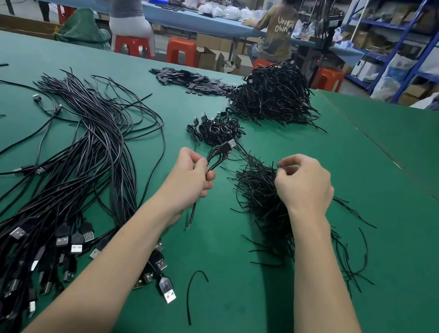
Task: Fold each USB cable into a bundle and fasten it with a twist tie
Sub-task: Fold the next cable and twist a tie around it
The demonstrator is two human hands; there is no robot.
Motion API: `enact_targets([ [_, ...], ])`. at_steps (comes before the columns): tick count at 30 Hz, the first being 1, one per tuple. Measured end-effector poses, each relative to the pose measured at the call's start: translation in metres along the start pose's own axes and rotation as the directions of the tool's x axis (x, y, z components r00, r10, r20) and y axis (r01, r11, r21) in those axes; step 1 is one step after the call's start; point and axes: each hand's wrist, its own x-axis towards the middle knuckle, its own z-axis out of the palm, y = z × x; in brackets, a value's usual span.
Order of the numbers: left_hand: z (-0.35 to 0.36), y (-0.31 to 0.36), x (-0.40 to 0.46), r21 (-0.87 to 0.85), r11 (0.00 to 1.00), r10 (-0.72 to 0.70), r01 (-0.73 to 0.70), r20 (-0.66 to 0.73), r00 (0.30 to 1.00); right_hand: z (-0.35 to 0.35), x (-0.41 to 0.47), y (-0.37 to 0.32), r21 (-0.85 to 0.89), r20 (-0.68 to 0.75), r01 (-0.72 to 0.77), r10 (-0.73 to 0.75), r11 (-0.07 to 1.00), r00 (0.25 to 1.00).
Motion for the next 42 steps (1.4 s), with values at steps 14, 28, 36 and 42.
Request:
enact_targets([
  [14, 0.002, 0.007, -0.002, -0.064, 0.996, 0.057, -0.06, -0.053, 0.997, 0.02, -0.024, -0.045, 0.603, 0.296, 0.241, -0.493, 0.761, 0.818],
  [28, -0.007, 0.004, 0.002, 0.11, 0.992, 0.062, -0.056, -0.057, 0.996, 0.021, -0.029, -0.049, 0.424, 0.285, 0.362, -0.501, 0.831, 0.817],
  [36, -0.002, 0.016, -0.004, -0.416, 0.907, -0.046, 0.065, 0.056, 0.997, 0.027, -0.024, -0.038, 0.631, 0.774, -0.716, -0.183, 0.298, 0.606],
  [42, -0.015, 0.025, -0.019, -0.305, 0.944, 0.017, 0.124, 0.422, 0.906, 0.018, -0.013, -0.018, 0.612, 0.789, -0.737, -0.292, 0.286, 0.541],
])
